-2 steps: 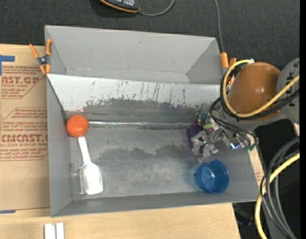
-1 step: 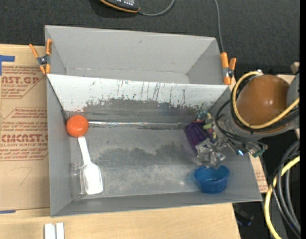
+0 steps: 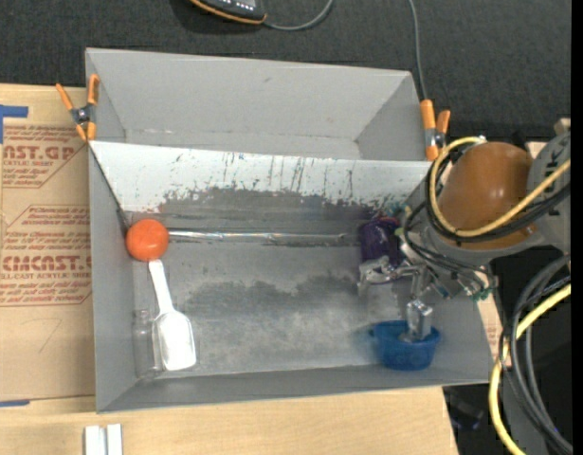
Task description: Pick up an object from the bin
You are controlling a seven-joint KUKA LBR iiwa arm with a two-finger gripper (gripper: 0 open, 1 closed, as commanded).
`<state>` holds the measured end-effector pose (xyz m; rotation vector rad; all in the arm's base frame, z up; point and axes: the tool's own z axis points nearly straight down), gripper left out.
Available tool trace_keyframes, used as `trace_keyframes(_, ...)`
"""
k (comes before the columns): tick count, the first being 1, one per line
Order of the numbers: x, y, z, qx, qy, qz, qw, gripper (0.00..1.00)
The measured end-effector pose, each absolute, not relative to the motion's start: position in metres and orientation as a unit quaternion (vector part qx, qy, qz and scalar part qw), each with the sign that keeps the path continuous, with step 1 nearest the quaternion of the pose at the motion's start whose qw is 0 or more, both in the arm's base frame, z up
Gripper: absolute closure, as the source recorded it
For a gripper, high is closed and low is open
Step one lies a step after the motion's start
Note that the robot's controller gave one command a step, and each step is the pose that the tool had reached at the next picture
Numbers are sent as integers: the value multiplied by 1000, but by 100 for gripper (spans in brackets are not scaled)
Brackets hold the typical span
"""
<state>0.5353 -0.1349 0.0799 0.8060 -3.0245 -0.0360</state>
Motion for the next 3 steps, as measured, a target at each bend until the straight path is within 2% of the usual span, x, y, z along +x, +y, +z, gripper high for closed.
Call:
trace_keyframes(1,542,-136,75,254,-967,-10,4,0)
trace_keyframes(2,540,-131,83,425,-905,-14,-2,0)
trace_keyframes(3,530,-135,78,426,-904,-17,-7,0)
